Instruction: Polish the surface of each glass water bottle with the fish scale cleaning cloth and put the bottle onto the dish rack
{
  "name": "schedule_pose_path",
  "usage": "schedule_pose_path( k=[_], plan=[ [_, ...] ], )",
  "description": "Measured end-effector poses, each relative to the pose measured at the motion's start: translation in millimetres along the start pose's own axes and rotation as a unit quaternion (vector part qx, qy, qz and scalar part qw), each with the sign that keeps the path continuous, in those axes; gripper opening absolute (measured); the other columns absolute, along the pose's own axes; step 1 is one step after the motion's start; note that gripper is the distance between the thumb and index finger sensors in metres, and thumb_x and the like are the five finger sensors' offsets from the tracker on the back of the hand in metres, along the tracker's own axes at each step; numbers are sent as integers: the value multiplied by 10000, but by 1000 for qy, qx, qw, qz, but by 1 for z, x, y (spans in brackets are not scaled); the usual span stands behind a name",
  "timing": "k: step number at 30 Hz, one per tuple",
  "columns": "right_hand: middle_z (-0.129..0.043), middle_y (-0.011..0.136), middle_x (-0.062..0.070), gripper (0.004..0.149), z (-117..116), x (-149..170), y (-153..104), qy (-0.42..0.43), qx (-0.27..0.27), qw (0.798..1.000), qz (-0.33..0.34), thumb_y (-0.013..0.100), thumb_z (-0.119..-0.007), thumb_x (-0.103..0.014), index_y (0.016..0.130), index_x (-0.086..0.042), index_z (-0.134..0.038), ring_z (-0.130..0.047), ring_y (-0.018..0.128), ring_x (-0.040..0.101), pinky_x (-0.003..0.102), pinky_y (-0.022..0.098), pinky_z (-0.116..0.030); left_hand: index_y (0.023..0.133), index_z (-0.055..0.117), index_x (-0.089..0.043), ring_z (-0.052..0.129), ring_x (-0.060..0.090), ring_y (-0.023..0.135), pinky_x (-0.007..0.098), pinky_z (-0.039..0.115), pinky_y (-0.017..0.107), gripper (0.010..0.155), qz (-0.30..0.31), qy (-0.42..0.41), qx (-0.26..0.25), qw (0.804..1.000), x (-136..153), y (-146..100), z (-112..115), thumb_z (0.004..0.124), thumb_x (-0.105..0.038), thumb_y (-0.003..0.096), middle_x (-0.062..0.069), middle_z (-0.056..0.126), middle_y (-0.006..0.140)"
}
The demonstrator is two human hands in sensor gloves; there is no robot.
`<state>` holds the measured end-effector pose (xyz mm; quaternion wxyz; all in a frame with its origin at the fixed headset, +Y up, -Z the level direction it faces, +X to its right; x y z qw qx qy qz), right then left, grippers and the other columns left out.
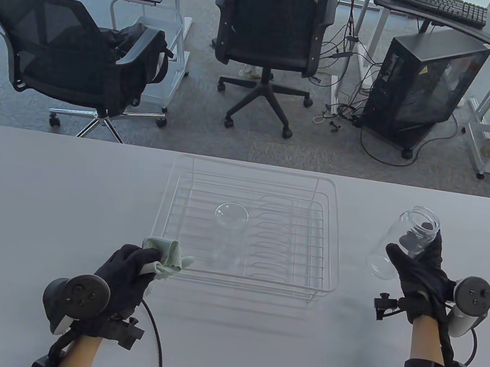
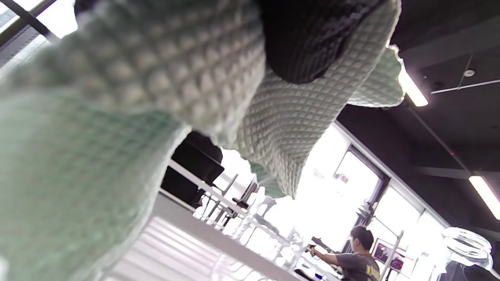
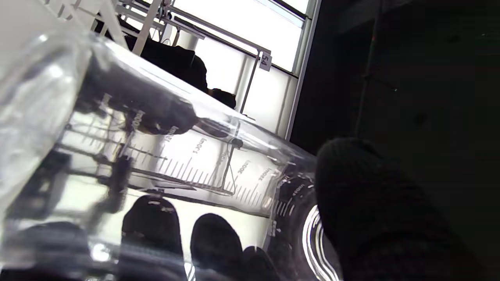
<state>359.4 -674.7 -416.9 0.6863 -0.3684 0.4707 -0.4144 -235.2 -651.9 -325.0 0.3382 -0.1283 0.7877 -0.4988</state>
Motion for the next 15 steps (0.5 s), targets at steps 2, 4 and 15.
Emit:
schedule_pose_path(
  k=[2, 4, 15],
  plan=[
    [-538, 1078, 99, 1026, -16, -16, -11, 49, -15, 999, 16, 421, -938, -580, 1108, -107, -340, -751, 885, 493, 710, 529, -665, 937, 753, -353, 944, 335, 656, 538, 811, 542, 398, 20, -24, -9, 999, -16, 7, 2, 836, -337, 547, 98, 845, 882],
    [-541, 1074, 105, 1025, -31, -26, -20, 84, -32, 996, 25, 426, -934, -587, 1108, -104, -341, -754, 876, 484, 692, 534, -674, 938, 752, -352, 944, 335, 656, 538, 811, 542, 399, 43, -35, -9, 998, -32, 14, 4, 835, -338, 548, 98, 846, 881],
    [-544, 1056, 139, 1031, -140, -55, -86, 134, -200, 971, -9, 464, -869, -650, 1110, -67, -316, -749, 788, 459, 617, 518, -658, 942, 739, -363, 948, 315, 658, 522, 821, 543, 400, 102, -135, -34, 985, -99, 42, 34, 827, -352, 552, 84, 844, 883]
  ],
)
Point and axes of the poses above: the tracker on the back of each hand, its own x axis roughly to the little-finger side, its own y axis roughly from the wrist to the fingertips, z = x × y, the point moved 4 cm from there along y, roughly from the wrist to the fingertips
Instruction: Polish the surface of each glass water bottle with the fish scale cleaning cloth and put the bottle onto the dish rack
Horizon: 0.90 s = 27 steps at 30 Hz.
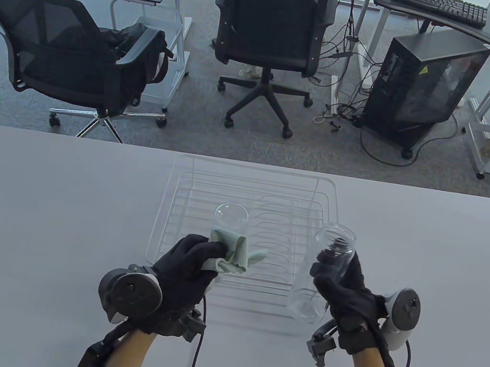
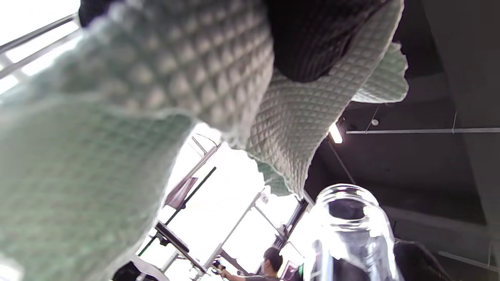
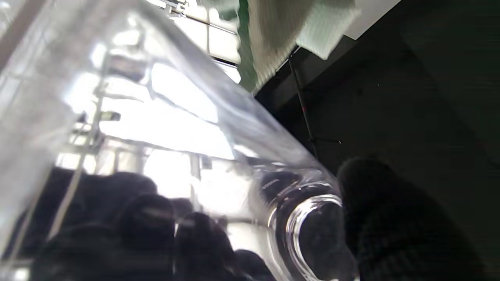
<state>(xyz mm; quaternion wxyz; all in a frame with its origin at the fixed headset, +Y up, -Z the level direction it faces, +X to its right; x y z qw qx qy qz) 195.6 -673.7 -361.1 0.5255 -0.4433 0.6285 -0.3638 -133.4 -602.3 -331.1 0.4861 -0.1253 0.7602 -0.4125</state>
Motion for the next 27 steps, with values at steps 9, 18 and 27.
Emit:
schedule_pose_path(
  k=[9, 18, 27],
  plan=[
    [-542, 1051, 209, 1010, -49, 27, -13, 34, -40, 998, -40, 464, -868, -640, 1118, -80, -339, -727, 773, 458, 611, 516, -635, 950, 720, -360, 942, 313, 664, 519, 819, 544, 401, -4, -88, -7, 996, 7, -5, 33, 813, -361, 559, 84, 830, 890],
    [-611, 1033, 203, 993, -74, 41, -18, 60, -98, 991, -70, 482, -834, -647, 1126, -94, -319, -717, 786, 447, 594, 517, -634, 966, 690, -361, 938, 312, 672, 517, 818, 548, 406, 25, -26, 12, 999, 2, -12, 45, 781, -366, 570, 86, 820, 899],
    [-568, 1061, 139, 994, -70, 32, -20, 98, -67, 991, -57, 489, -823, -666, 1133, -134, -285, -693, 796, 438, 575, 520, -625, 962, 685, -374, 940, 307, 665, 514, 820, 544, 409, 57, -23, 34, 998, -18, -22, 55, 789, -365, 566, 84, 820, 894]
  ],
)
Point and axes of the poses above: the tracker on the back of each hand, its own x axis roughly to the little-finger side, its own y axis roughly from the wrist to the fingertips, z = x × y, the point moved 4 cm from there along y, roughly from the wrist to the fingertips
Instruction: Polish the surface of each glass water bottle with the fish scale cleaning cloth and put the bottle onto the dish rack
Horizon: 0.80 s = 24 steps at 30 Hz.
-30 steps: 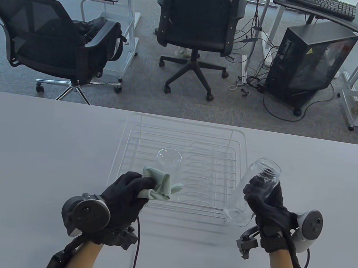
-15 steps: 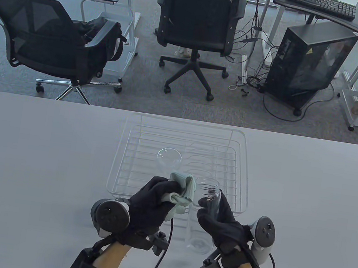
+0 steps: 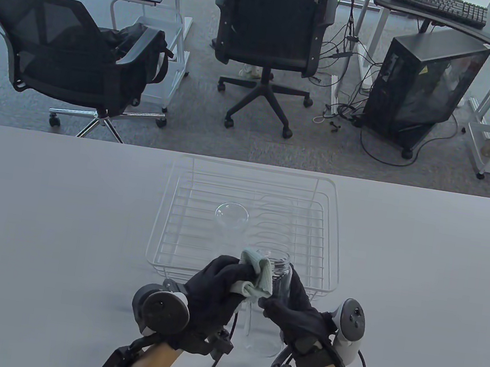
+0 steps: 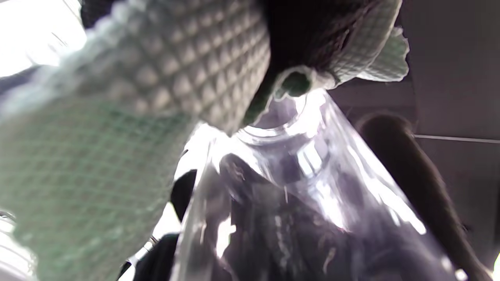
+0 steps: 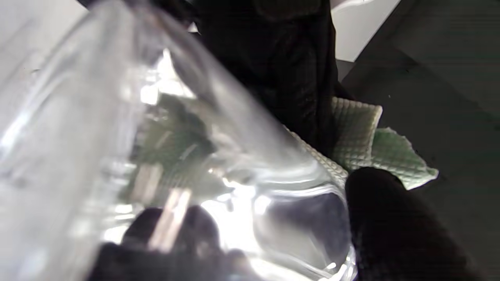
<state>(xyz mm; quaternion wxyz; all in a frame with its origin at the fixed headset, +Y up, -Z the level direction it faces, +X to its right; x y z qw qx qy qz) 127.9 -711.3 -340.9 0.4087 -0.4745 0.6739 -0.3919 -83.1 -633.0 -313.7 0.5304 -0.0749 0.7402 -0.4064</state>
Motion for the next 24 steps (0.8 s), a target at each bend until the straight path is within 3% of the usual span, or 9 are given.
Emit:
schedule_pose_path(
  k=[9, 12, 14, 17, 20, 24],
  plan=[
    [-514, 1081, 83, 974, 36, -18, -3, 6, 105, 994, 36, 487, -803, -681, 1135, -198, -259, -641, 820, 427, 559, 533, -596, 959, 685, -376, 935, 309, 671, 514, 819, 546, 408, 25, 10, 72, 997, -15, -13, 43, 791, -367, 565, 84, 811, 897],
    [-483, 1093, 77, 952, 39, -19, -4, 8, 114, 993, 40, 492, -753, -689, 1135, -206, -242, -612, 831, 435, 562, 542, -579, 960, 672, -375, 930, 309, 678, 515, 815, 549, 410, 25, 19, 68, 997, -15, -12, 47, 787, -371, 566, 81, 802, 902],
    [-410, 1119, 104, 916, 37, -19, -3, 20, 98, 994, 36, 514, -689, -688, 1140, -203, -227, -579, 844, 447, 564, 554, -555, 959, 666, -374, 927, 311, 680, 517, 813, 549, 411, 12, 2, 60, 998, -12, -13, 46, 785, -375, 566, 78, 800, 901],
    [-368, 1131, 273, 778, 29, -18, 1, 54, 39, 997, 25, 586, -545, -628, 1155, -189, -249, -504, 868, 494, 574, 573, -487, 964, 649, -375, 922, 312, 685, 518, 810, 552, 416, -10, -14, 39, 999, -4, -14, 38, 779, -375, 569, 77, 794, 906],
    [-450, 1120, 280, 705, 22, -10, 1, 46, -2, 999, 2, 610, -542, -522, 1144, -181, -234, -505, 865, 515, 573, 568, -487, 967, 641, -381, 916, 315, 694, 520, 804, 559, 418, -39, -39, 21, 998, 5, -12, 29, 773, -375, 570, 75, 787, 912],
    [-433, 1141, 251, 728, 11, 1, 0, 53, -57, 997, -30, 608, -602, -494, 1144, -225, -190, -468, 880, 553, 598, 575, -468, 968, 639, -382, 911, 318, 699, 523, 799, 564, 418, -63, -56, -2, 996, 16, -10, 16, 771, -372, 572, 77, 782, 915]
  ],
)
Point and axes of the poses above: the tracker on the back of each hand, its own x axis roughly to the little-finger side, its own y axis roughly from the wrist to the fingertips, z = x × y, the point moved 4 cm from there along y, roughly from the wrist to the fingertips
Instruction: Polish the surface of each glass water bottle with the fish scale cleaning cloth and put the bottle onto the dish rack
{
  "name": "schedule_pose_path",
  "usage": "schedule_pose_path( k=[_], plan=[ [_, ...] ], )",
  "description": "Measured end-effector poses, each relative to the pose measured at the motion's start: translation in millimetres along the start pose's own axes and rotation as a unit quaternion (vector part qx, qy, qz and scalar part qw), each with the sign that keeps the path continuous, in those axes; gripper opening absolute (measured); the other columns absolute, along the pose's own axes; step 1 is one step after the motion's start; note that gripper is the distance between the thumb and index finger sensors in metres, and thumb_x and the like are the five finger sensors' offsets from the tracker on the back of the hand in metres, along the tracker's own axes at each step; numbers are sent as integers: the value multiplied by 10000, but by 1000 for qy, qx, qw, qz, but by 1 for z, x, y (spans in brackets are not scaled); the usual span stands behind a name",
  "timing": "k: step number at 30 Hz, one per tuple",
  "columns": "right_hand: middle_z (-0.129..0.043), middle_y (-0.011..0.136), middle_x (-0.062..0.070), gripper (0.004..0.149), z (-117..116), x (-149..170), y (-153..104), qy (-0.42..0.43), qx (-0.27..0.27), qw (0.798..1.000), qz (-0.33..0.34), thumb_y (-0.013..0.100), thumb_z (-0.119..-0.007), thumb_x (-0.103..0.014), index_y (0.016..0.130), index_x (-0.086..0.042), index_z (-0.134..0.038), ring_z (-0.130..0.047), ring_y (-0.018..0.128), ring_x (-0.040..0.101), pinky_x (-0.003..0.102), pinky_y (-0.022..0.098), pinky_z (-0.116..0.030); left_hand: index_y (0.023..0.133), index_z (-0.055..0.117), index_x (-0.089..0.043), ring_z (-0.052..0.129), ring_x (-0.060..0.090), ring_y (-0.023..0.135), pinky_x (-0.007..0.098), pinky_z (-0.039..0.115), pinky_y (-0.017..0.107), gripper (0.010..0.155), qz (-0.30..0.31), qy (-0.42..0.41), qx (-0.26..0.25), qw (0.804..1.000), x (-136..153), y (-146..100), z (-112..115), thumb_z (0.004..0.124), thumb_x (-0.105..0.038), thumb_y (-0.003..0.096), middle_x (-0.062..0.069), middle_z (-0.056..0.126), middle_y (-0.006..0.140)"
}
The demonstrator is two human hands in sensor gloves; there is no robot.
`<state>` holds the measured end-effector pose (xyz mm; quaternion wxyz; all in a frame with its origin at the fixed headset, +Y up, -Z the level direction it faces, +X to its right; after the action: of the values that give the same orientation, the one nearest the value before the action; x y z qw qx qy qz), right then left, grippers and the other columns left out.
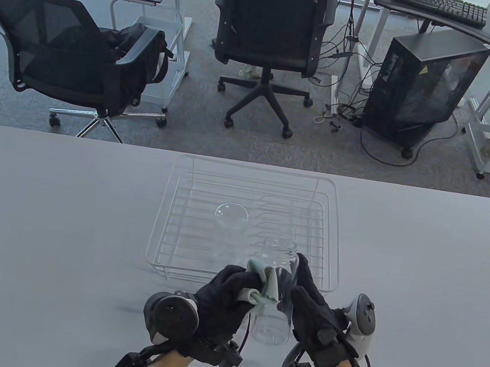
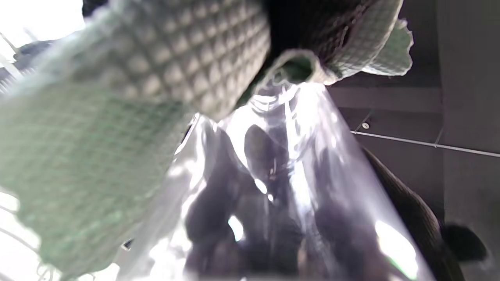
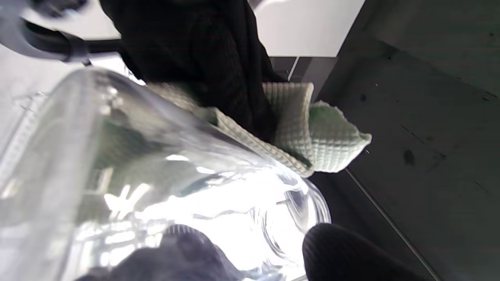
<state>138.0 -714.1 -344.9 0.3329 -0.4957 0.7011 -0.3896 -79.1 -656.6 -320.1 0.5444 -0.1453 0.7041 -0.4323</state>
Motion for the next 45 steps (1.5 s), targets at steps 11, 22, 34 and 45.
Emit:
schedule_pose_path(
  k=[11, 22, 34, 45],
  plan=[
    [-218, 1142, 137, 778, -13, 6, 1, 51, -56, 997, 4, 592, -725, -506, 1117, -392, -162, -605, 888, 574, 717, 540, -630, 974, 633, -377, 906, 323, 702, 527, 794, 566, 415, -5, -23, -33, 999, 1, 5, -17, 763, -365, 580, 88, 777, 919],
    [-377, 1112, 282, 821, 17, -17, -6, -62, 79, 993, 56, 565, -755, -493, 1120, -303, -181, -624, 867, 539, 657, 558, -621, 956, 679, -361, 907, 339, 701, 538, 796, 561, 405, 80, 84, 65, 991, -27, -8, 30, 789, -342, 568, 112, 775, 906],
    [-251, 1176, 111, 689, 2, 0, -6, -41, -13, 999, -12, 604, -674, -490, 1117, -404, -221, -562, 896, 688, 754, 488, -645, 954, 682, -358, 906, 314, 662, 525, 797, 545, 405, 45, 69, 11, 997, -15, -2, 6, 798, -351, 566, 110, 784, 861],
    [-146, 1156, 163, 1025, -21, 18, 2, 40, -45, 998, 3, 541, -808, -462, 1054, -184, 35, -584, 838, 537, 648, 553, -616, 968, 664, -368, 892, 311, 668, 524, 781, 560, 405, 8, 12, -19, 1000, -6, 4, -19, 783, -356, 581, 97, 773, 892]
  ],
)
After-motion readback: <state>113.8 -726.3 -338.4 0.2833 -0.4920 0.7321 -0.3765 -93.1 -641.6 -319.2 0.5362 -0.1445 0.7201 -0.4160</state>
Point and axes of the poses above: the tracker on the back of each hand, its own x axis roughly to the little-finger side, its own y axis roughly from the wrist to the fingertips, z = x × y, the point moved 4 cm from there along y, roughly from the wrist to the fingertips
